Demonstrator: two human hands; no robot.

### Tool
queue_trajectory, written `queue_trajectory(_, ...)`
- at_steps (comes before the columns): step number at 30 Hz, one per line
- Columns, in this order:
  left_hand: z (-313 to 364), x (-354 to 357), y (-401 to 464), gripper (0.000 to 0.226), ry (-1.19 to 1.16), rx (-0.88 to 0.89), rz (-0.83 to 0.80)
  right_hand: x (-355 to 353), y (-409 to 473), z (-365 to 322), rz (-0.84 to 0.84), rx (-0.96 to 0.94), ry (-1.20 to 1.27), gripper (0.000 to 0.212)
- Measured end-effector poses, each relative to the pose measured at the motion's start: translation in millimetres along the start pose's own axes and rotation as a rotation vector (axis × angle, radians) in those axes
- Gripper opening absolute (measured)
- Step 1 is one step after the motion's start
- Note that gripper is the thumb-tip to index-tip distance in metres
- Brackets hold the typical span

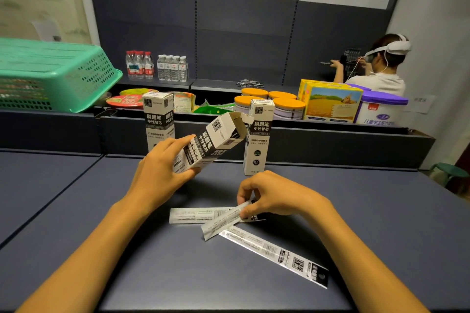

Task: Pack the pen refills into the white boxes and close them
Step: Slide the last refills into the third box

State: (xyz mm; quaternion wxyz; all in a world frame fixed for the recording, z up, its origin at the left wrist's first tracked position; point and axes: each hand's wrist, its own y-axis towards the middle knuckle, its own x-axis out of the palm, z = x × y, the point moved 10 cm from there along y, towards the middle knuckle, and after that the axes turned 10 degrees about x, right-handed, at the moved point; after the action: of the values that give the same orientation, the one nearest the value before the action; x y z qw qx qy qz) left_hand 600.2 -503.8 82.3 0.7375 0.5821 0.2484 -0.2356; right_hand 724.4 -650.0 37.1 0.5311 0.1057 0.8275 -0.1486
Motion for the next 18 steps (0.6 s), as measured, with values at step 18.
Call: queue_trajectory(18, 1, 1, 0, 0.076, -0.015, -0.008, -0.012, -34, -22, 28, 0.192, 0.082, 0.002, 0.009)
